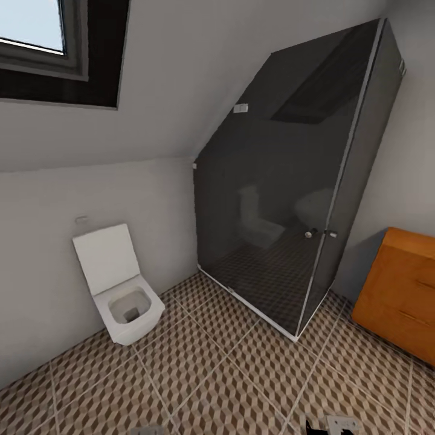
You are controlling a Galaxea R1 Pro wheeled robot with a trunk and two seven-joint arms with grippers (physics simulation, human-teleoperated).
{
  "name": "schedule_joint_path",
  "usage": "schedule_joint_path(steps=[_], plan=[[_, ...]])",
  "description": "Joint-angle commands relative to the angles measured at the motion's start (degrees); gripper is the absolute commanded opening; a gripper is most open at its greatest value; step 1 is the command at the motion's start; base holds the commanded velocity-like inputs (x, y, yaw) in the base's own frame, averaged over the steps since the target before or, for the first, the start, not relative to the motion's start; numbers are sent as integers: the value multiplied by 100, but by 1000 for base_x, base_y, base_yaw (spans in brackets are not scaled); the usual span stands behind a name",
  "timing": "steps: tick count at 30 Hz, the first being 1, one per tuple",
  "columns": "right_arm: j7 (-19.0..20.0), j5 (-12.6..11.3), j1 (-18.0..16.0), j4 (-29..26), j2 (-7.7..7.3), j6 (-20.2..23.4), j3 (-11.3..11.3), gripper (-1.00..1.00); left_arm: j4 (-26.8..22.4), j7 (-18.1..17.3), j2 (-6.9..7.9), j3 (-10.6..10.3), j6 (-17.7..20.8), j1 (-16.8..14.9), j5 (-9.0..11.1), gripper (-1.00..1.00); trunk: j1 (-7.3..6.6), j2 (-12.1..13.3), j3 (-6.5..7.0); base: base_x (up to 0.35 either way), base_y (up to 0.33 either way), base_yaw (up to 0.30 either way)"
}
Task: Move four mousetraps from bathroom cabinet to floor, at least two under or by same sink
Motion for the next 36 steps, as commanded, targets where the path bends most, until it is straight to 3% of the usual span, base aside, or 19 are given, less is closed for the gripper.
schedule_joint_path(steps=[1,21,36], plan=[[-40,61,-12,27,-3,-31,-26,100,27,29,-1,-20,-40,-13,0,100,6,-14,-11,192,-301,-260],[-40,61,-12,27,-3,-31,-26,100,27,25,8,-20,-42,-13,0,100,6,-14,32,231,-264,-260],[-40,61,-12,27,-3,-31,-26,100,27,20,32,-20,-66,-13,17,100,6,-14,41,37,-40,-260]])
